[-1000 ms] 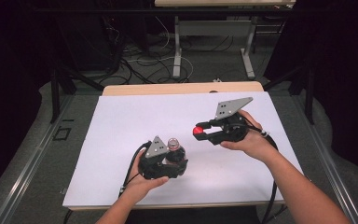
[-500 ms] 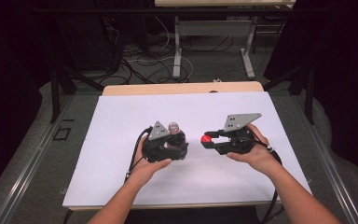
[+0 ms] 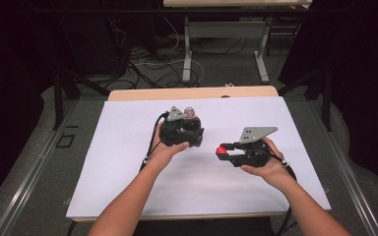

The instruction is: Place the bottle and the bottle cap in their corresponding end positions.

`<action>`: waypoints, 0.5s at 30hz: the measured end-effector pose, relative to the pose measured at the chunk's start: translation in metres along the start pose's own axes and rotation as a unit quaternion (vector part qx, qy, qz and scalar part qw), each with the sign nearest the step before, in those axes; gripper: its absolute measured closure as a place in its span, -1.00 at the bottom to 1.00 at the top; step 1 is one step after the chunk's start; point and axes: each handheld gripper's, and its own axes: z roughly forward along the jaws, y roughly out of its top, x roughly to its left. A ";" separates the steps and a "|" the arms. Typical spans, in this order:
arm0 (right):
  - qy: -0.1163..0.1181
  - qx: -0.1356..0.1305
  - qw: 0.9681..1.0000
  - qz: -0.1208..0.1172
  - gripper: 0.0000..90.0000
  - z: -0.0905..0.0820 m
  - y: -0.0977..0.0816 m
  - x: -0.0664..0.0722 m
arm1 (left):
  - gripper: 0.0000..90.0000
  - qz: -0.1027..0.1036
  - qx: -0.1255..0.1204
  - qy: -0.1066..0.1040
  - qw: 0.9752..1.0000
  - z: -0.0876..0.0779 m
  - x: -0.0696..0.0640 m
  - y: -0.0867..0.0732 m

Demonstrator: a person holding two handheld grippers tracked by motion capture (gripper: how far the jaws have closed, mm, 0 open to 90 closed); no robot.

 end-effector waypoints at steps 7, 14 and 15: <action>0.004 -0.009 1.000 0.005 0.36 0.005 -0.005 0.005 | -0.34 -0.015 0.004 0.012 1.000 0.028 0.012 -0.002; 0.002 -0.012 1.000 0.004 0.36 0.009 -0.008 0.008 | -0.34 -0.016 0.016 0.030 0.999 0.046 0.025 -0.009; -0.001 -0.013 1.000 0.005 0.36 0.010 -0.008 0.009 | -0.34 -0.018 0.011 0.033 0.999 0.048 0.027 -0.010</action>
